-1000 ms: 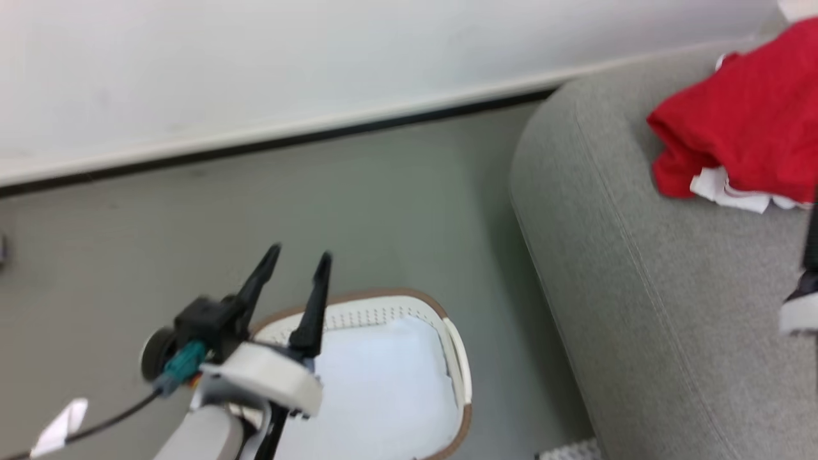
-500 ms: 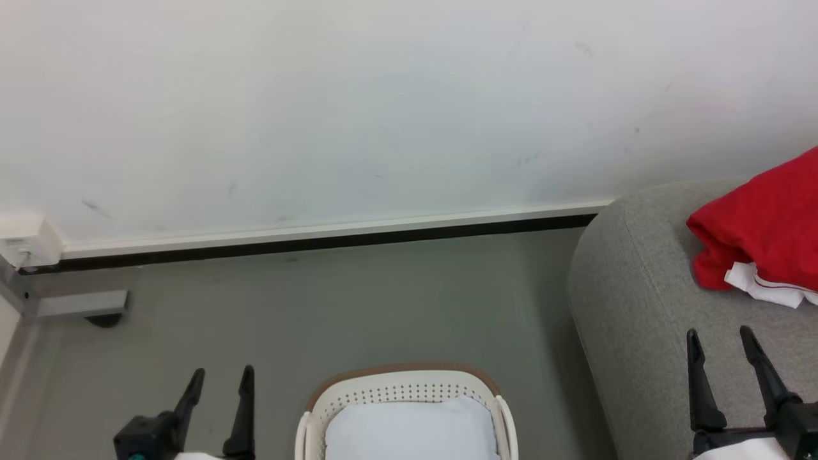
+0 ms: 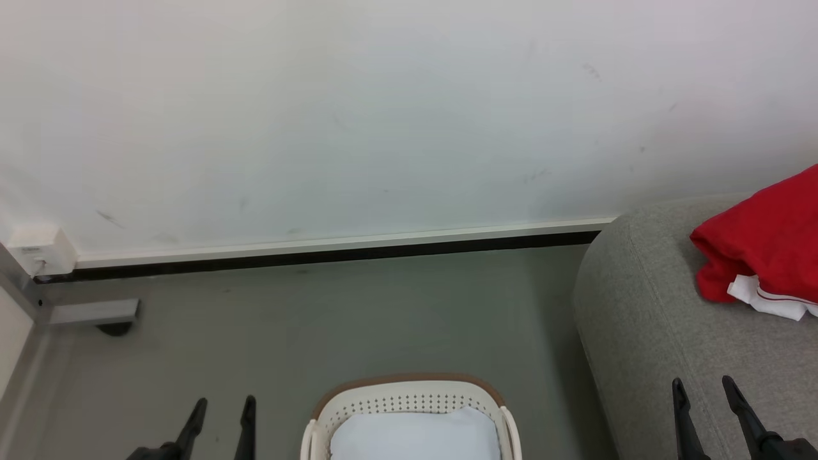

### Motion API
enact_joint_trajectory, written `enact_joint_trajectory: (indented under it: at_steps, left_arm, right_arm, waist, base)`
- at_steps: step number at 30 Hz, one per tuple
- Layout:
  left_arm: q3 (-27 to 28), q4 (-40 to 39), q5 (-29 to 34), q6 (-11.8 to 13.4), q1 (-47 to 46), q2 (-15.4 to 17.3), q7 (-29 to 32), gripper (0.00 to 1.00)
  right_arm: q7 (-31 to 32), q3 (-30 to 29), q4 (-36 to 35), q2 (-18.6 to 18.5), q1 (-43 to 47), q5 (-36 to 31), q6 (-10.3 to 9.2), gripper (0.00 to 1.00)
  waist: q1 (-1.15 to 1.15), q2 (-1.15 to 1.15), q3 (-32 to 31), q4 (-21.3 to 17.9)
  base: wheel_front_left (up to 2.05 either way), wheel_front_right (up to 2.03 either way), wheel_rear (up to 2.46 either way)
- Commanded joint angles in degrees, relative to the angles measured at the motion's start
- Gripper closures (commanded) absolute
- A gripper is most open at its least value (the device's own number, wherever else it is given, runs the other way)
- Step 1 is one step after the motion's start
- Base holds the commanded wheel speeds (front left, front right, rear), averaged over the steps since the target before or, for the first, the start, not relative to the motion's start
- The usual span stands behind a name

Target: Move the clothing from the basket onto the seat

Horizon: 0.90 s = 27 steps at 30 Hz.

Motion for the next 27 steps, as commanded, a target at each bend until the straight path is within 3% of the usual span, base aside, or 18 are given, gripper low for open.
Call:
enact_joint_trajectory:
  at_steps: [1,22,23,27]
  left_arm:
    - [0.6,0.2,1.0,-0.8,0.3,-0.3,0.0,0.0]
    - [4.8,3.2,6.4,-5.4,-0.9,-4.1,0.0,0.0]
    - [4.6,3.2,5.8,-5.3,-0.7,-4.2,0.0,1.0]
    - [4.2,4.7,5.7,-5.2,0.1,-4.6,0.0,1.0]
  right_arm:
    - [0.0,0.1,0.3,0.0,0.4,0.5,-0.15,0.0]
    - [0.0,1.6,2.1,0.0,-0.6,1.9,-0.15,0.0]
    - [0.0,1.5,2.1,0.0,-0.2,1.7,0.0,1.0]
    - [0.0,1.5,3.4,0.2,0.3,1.7,0.0,1.0]
  waist:
    - [0.01,0.0,0.2,0.1]
    - [0.01,0.0,0.9,1.2]
    - [0.01,0.0,0.9,1.2]
    - [0.01,0.0,0.9,1.2]
  base:
    - [0.0,0.0,0.0]
    - [0.0,0.0,0.0]
    - [0.0,0.0,0.0]
    - [0.0,0.0,0.0]
